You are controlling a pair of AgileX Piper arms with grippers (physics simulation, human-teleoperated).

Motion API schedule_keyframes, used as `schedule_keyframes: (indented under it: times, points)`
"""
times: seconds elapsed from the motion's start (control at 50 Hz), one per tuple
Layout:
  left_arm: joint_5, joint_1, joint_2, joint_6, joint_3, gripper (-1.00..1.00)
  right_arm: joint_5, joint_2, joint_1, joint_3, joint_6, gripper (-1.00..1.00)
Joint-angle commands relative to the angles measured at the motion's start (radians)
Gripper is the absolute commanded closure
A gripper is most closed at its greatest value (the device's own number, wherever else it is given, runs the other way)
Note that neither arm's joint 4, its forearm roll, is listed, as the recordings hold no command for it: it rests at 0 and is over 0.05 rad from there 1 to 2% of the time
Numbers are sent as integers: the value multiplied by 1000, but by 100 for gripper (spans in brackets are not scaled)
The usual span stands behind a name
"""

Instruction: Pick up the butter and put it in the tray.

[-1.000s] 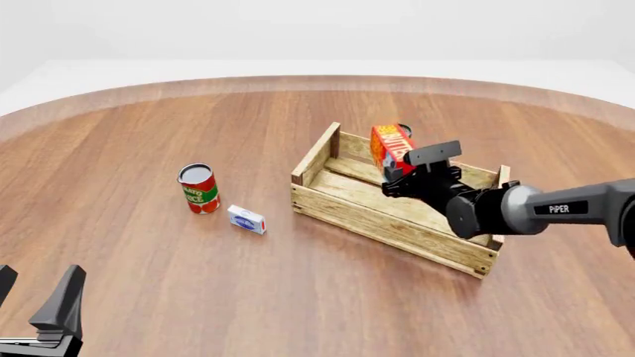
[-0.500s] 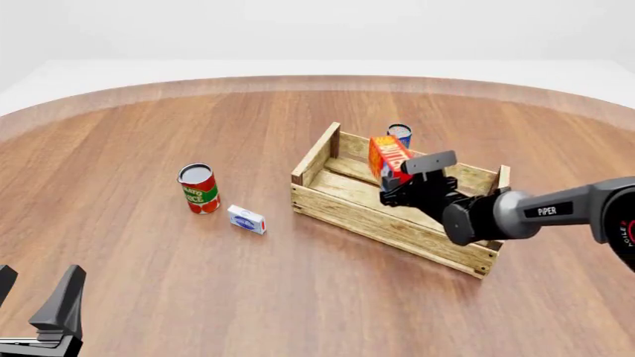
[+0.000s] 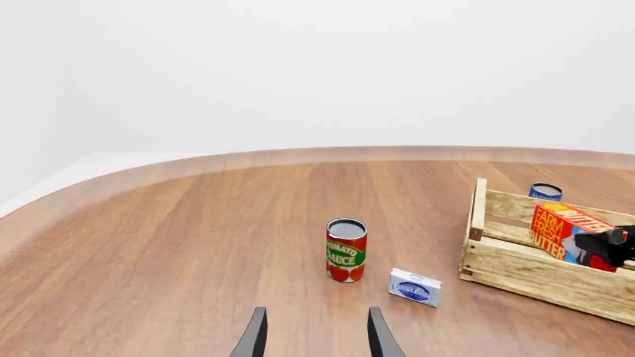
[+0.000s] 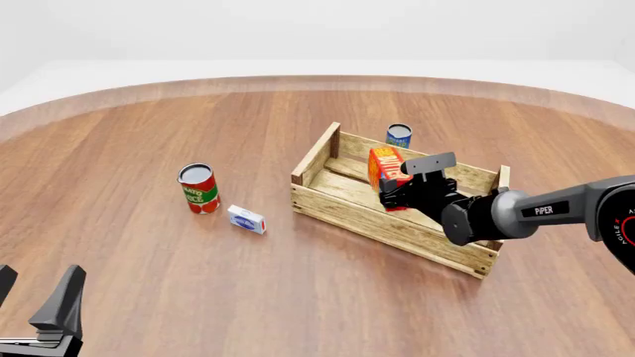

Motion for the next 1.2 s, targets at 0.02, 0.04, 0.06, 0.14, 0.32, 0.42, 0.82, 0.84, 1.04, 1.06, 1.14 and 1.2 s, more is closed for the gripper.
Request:
schedule_keyframes:
  times: [0.02,0.04,0.06,0.14,0.32,0.42,0.82,0.84,1.04,1.06,1.14,1.2]
  points:
    - [0,0,0,0,0,-100,-9,-19,-18,-10,10,-100]
    - [0,0,0,0,0,-100,-9,-20,-19,-9,10,-100]
    - [0,0,0,0,0,-100,-10,-22,-19,-7,10,-100]
    - [0,0,0,0,0,-100,-11,-20,-14,-5,14,-100]
    - [0,0,0,0,0,-100,-8,-24,-9,-7,16,-100]
    - [0,0,0,0,0,-100,-10,-39,-8,7,19,-100]
    - [0,0,0,0,0,-100,1,-108,-7,43,12,-100]
    - [0,0,0,0,0,-100,1,-112,-7,47,12,-100]
    - [0,0,0,0,0,-100,7,-151,-4,71,9,-100]
    - [0,0,0,0,0,-100,7,-154,-3,73,9,-100]
    - [0,0,0,0,0,-100,7,-167,-1,84,10,-100]
    - [0,0,0,0,0,-100,9,-177,0,90,9,-100]
